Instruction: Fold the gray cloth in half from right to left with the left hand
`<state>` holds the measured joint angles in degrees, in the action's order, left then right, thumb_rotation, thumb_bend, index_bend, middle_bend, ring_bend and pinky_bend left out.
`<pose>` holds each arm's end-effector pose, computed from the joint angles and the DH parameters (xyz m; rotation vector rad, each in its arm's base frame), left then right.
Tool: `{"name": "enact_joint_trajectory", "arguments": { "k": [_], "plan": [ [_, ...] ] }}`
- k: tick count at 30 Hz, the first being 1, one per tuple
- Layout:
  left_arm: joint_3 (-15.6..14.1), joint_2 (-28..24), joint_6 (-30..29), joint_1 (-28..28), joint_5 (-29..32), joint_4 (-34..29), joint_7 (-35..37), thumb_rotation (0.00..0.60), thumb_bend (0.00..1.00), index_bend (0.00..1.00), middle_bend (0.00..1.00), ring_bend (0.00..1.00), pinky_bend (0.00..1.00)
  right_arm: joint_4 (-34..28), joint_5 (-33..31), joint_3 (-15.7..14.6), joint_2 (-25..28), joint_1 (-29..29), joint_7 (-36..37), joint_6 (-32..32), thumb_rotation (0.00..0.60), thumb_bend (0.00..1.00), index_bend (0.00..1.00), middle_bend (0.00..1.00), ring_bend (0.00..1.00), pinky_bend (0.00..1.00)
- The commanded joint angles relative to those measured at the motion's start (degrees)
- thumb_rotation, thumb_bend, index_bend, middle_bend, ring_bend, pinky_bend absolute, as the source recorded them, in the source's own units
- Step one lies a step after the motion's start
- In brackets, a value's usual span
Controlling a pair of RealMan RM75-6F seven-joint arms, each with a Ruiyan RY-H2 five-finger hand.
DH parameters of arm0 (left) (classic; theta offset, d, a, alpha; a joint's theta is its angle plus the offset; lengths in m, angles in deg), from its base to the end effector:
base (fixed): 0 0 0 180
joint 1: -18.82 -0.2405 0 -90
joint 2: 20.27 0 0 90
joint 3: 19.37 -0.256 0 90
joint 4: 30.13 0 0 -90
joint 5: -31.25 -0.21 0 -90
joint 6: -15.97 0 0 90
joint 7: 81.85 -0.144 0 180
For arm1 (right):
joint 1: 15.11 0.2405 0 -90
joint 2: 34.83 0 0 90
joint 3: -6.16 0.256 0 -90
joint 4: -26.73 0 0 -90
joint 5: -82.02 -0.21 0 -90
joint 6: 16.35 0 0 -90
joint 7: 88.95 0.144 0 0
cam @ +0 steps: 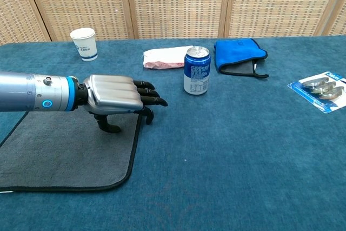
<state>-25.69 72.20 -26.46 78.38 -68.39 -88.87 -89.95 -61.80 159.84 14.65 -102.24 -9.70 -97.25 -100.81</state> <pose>-0.1437 0.3719 -0.0644 -2.5316 -0.0102 -0.5409 -0.3287 -0.2034 0.1681 1.2572 -0.7949 0.7839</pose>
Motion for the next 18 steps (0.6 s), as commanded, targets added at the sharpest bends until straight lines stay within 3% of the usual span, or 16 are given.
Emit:
{"name": "enact_joint_trajectory", "arguments": {
  "k": [1,6,9,14,18],
  "plan": [
    [-0.3,0.1,-0.7,-0.2,-0.2,0.6,0.1,0.600,0.35,0.64,0.00,0.00,0.00,0.0,-0.1,0.0,0.0,0.0,0.1,0.1,0.600,0.00,0.00,0.00,0.00,0.00],
    [-0.4,1.0,-1.1,-0.4,-0.1,1.9,0.3,0.600,0.35,0.70,0.00,0.00,0.00,0.0,0.0,-0.1,0.1,0.1,0.2,0.2,0.600,0.00,0.00,0.00,0.00,0.00],
    [-0.5,1.5,-1.7,-0.5,-0.1,2.5,0.4,0.600,0.41,0.71,0.00,0.00,0.00,0.0,0.0,-0.1,0.1,0.1,0.3,0.1,0.600,0.00,0.00,0.00,0.00,0.00],
    [-0.5,1.5,-3.3,-0.7,-0.4,2.6,1.2,0.600,0.68,0.74,0.00,0.00,0.00,0.1,0.1,-0.1,0.1,0.1,0.4,0.2,0.600,0.00,0.00,0.00,0.00,0.00],
    [-0.3,1.0,-5.8,-1.0,-0.8,2.4,2.8,0.600,0.79,0.76,0.03,0.00,0.00,0.1,0.1,-0.1,0.2,0.1,0.5,0.2,0.600,0.00,0.00,0.00,0.00,0.00]
  ]
}}
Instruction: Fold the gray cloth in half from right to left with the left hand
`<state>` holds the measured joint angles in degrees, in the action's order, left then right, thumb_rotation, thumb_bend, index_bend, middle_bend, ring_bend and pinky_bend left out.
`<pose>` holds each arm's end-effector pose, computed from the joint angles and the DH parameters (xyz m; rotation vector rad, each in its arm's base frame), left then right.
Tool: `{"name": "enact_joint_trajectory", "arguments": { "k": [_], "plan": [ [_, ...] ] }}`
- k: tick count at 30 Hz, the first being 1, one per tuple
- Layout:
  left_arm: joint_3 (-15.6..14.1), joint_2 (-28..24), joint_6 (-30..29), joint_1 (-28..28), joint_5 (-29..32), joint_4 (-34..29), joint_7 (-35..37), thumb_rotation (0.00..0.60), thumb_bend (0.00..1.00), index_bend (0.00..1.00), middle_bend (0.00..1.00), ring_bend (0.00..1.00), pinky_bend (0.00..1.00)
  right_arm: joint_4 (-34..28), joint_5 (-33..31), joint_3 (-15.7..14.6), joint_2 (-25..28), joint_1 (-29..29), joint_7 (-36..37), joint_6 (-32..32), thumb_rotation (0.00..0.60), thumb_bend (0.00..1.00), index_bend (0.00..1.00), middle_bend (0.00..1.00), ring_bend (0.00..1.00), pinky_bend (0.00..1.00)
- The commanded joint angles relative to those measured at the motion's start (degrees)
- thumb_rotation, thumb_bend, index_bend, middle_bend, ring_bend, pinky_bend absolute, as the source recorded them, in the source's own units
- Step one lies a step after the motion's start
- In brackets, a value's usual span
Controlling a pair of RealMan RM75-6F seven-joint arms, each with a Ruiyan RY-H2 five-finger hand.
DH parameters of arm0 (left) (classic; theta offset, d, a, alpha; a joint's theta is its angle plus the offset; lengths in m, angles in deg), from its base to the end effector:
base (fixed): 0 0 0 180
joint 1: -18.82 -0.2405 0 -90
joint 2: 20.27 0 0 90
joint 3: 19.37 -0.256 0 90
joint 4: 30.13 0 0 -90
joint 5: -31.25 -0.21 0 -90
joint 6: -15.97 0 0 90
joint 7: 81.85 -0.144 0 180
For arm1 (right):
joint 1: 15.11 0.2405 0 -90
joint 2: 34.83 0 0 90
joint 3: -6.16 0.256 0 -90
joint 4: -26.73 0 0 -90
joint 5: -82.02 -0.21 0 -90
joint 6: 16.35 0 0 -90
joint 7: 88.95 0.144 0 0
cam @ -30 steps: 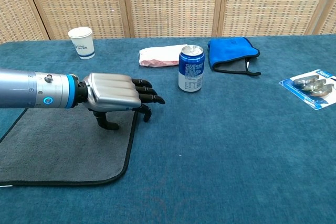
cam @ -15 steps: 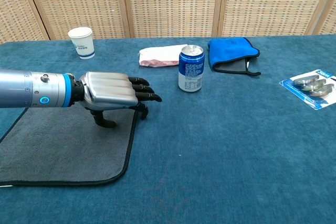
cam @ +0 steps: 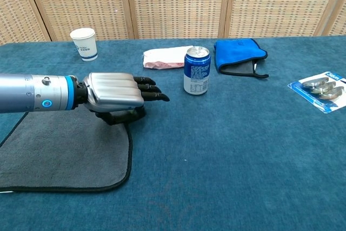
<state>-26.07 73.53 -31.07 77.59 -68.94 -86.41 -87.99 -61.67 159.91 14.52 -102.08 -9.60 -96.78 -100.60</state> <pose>-0.1419 0.3727 -0.0631 -2.4984 -0.0168 -0.6282 -0.3292 -0.2036 0.1684 1.2611 -0.7989 0.7857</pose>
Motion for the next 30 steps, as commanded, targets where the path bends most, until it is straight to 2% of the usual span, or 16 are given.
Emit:
{"name": "enact_joint_trajectory", "arguments": {
  "k": [1,19,30],
  "plan": [
    [0.1,-0.4,-1.5,-0.2,-0.3,-0.1,1.1,0.600,0.80,0.76,0.04,0.00,0.00,0.0,0.0,0.0,0.0,0.0,0.0,0.0,0.600,0.00,0.00,0.00,0.00,0.00],
    [-0.6,-3.4,-4.6,-1.7,-0.5,-1.4,2.6,0.600,0.80,0.76,0.04,0.00,0.00,-0.3,0.3,-0.3,-0.1,0.0,-0.5,-0.2,0.600,0.00,0.00,0.00,0.00,0.00],
    [-2.6,-7.0,-9.7,-4.8,-1.8,-1.4,5.4,0.600,0.80,0.76,0.04,0.00,0.00,-0.3,0.2,-0.3,-0.2,0.1,-0.8,0.1,0.600,0.00,0.00,0.00,0.00,0.00]
  ]
}}
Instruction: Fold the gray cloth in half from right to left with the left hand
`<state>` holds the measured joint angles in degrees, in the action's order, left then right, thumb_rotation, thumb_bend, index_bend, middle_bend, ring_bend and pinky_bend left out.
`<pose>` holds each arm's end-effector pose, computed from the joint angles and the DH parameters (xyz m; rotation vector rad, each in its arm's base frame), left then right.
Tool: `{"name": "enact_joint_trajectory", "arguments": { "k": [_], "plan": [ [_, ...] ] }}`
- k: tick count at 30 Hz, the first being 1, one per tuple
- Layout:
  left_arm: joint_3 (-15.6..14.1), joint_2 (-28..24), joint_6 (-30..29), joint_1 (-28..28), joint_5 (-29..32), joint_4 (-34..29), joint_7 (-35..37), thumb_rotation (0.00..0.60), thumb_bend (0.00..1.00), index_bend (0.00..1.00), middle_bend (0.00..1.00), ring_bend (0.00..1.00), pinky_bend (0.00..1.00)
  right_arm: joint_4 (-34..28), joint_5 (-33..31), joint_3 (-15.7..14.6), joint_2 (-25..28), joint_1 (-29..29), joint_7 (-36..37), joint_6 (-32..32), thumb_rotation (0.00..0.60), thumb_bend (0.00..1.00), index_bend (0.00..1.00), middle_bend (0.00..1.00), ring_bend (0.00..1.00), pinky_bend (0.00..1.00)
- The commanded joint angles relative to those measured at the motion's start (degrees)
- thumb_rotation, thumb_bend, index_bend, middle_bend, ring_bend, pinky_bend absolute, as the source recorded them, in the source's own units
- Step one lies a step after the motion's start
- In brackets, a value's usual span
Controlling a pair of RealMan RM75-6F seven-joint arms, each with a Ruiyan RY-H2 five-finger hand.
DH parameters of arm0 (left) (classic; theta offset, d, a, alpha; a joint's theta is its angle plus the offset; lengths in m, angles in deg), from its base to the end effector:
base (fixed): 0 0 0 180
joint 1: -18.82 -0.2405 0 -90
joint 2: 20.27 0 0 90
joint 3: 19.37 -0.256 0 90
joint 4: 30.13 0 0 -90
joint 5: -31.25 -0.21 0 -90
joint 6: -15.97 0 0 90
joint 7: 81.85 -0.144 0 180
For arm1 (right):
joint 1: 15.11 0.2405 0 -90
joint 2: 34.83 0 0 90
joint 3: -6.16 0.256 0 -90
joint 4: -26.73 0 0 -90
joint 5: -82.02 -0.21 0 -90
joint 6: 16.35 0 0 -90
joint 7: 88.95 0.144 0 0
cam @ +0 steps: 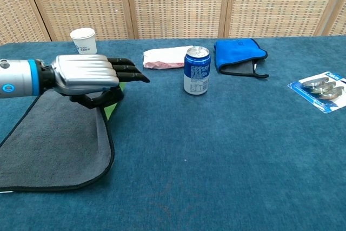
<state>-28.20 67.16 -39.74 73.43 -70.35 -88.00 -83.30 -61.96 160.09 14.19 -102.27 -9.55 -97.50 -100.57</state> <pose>-0.1716 0.3718 -0.0158 -2.4268 -0.0831 -0.7112 -0.3279 -0.2028 0.1655 1.2710 -0.7988 0.7796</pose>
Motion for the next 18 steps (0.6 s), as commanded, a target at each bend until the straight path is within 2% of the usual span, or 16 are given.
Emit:
{"name": "enact_joint_trajectory", "arguments": {
  "k": [1,18],
  "plan": [
    [-0.7,-0.9,-1.3,-0.9,-0.4,0.3,1.0,0.600,0.80,0.76,0.04,0.00,0.00,0.0,0.0,0.0,0.0,0.0,-0.1,0.0,0.600,0.00,0.00,0.00,0.00,0.00],
    [-4.0,-3.2,-6.6,-6.5,-1.8,5.6,6.0,0.600,0.80,0.76,0.04,0.00,0.00,-0.3,0.0,-0.2,-0.3,0.1,-0.9,0.1,0.600,0.00,0.00,0.00,0.00,0.00]
  ]
}}
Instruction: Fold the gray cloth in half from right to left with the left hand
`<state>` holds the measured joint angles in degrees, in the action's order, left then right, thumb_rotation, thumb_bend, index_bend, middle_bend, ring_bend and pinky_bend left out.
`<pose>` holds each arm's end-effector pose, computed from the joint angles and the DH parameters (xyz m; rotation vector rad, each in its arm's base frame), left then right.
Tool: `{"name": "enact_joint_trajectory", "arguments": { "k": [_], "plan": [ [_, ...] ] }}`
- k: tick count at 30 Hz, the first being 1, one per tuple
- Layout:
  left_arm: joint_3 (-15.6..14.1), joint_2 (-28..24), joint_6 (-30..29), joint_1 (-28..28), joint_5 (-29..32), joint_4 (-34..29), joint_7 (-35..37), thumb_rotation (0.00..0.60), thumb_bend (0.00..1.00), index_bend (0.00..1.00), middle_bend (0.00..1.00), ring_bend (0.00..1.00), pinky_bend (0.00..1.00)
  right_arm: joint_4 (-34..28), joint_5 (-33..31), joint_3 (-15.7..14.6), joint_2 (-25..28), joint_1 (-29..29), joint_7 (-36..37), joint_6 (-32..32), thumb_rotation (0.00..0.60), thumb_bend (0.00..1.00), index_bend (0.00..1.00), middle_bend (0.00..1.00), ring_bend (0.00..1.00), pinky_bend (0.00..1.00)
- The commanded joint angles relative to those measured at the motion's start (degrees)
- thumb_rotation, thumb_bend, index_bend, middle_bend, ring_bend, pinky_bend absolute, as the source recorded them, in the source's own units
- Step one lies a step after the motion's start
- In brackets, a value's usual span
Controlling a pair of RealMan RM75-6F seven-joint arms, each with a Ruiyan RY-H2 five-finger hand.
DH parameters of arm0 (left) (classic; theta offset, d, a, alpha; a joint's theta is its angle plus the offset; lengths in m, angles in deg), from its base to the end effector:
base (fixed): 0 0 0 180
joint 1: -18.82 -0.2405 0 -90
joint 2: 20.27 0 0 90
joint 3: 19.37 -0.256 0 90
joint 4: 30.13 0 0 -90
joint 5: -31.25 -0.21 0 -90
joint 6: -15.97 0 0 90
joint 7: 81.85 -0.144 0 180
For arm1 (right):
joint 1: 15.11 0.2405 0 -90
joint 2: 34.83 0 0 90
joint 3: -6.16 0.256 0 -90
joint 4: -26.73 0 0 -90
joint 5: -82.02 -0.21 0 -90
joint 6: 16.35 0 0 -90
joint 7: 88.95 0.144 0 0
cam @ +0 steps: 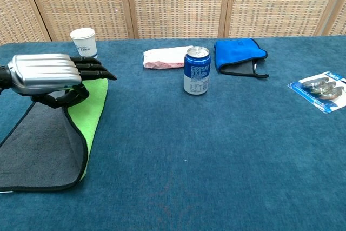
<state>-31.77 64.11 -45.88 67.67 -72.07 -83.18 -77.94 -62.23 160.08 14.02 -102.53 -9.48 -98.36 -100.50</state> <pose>-0.2264 0.3643 0.0203 -2.3805 -0.1504 -0.6708 -0.3267 -0.2025 0.1628 1.2774 -0.7980 0.7724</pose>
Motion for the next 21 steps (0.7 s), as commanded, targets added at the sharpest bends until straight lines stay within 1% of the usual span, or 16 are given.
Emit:
{"name": "enact_joint_trajectory", "arguments": {
  "k": [1,11,21],
  "plan": [
    [-0.6,-0.1,-0.7,-1.0,-0.2,1.3,0.9,0.600,0.80,0.76,0.04,0.00,0.00,0.0,0.0,-0.1,0.0,0.0,-0.1,0.1,0.600,0.00,0.00,0.00,0.00,0.00],
    [-2.1,0.7,-1.6,-3.6,-0.9,6.9,3.4,0.600,0.80,0.76,0.04,0.00,0.00,0.0,0.2,-0.3,-0.3,0.1,-0.9,0.2,0.600,0.00,0.00,0.00,0.00,0.00],
    [-3.9,2.5,-2.6,-6.2,-2.0,14.1,6.6,0.600,0.80,0.77,0.04,0.00,0.00,-0.1,0.1,-0.5,-0.8,0.3,-1.9,0.5,0.600,0.00,0.00,0.00,0.00,0.00]
  ]
}}
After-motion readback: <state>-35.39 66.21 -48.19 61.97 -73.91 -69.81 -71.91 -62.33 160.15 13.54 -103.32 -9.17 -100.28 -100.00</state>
